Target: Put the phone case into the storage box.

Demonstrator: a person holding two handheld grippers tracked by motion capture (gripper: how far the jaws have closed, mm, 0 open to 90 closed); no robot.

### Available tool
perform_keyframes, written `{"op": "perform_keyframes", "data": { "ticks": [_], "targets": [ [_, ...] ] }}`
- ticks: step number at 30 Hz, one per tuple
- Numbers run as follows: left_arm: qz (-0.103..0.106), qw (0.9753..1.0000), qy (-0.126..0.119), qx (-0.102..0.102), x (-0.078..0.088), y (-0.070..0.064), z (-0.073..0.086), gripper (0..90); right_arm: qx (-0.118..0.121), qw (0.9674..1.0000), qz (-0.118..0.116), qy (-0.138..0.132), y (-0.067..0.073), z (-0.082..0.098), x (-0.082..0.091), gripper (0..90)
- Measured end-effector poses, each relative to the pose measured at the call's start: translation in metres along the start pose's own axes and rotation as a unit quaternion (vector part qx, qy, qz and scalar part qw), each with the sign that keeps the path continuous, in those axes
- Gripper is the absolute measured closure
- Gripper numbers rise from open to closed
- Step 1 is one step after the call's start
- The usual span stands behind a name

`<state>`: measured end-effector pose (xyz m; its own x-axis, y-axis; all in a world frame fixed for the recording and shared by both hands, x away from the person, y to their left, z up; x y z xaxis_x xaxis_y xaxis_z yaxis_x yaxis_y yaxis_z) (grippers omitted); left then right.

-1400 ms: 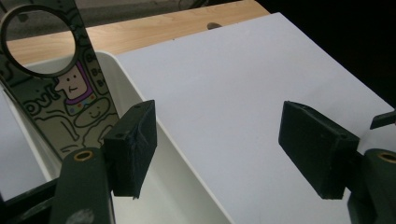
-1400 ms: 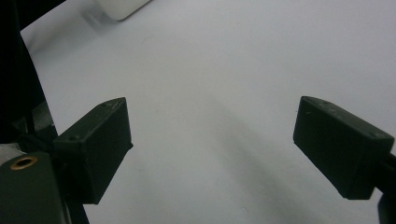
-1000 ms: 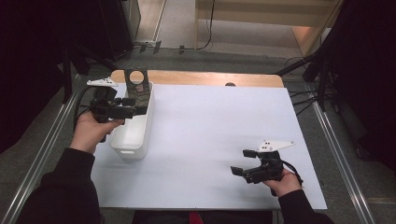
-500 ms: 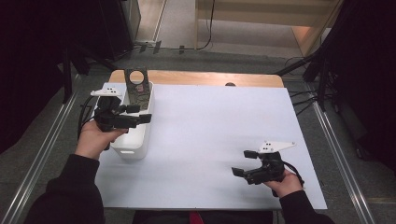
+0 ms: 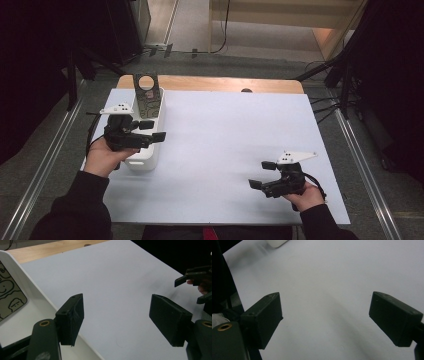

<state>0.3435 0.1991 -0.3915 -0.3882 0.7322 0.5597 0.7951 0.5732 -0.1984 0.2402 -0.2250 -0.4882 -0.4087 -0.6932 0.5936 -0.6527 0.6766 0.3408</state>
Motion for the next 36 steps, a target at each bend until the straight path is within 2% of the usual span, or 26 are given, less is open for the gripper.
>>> {"op": "perform_keyframes", "data": {
  "ticks": [18,26,30,32,36],
  "targets": [
    [0.014,0.9998,-0.003,-0.017,-0.003,-0.015,0.019,28.0,-0.001,1.0000,0.000,0.002,0.000,0.000,0.000,10.5],
    [0.025,0.9991,-0.007,-0.033,-0.005,-0.023,0.024,27.5,-0.006,1.0000,0.000,0.003,0.000,0.000,0.000,10.5],
    [0.046,0.9982,-0.008,-0.036,-0.008,-0.026,0.027,19.9,-0.005,1.0000,0.000,0.003,-0.001,0.000,0.000,10.5],
    [0.050,0.9977,-0.007,-0.045,-0.010,-0.028,0.029,16.7,-0.005,1.0000,0.001,0.003,-0.001,0.000,0.000,10.4],
    [0.054,0.9970,-0.001,-0.055,-0.013,-0.032,0.032,16.3,-0.005,1.0000,0.000,0.004,0.000,0.000,0.000,10.4]
  ]
}}
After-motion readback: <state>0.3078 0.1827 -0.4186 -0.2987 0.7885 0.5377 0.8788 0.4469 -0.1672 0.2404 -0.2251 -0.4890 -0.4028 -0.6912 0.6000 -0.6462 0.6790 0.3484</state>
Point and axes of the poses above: each handheld gripper's, and its own axes: x roughly backward along the jaws, z roughly out of its underside, y roughly to its left, the point moved 2 cm from there along -x, roughly forward along the jaws, and after that the axes turned 3 degrees about -x, right-handed, at the moved point
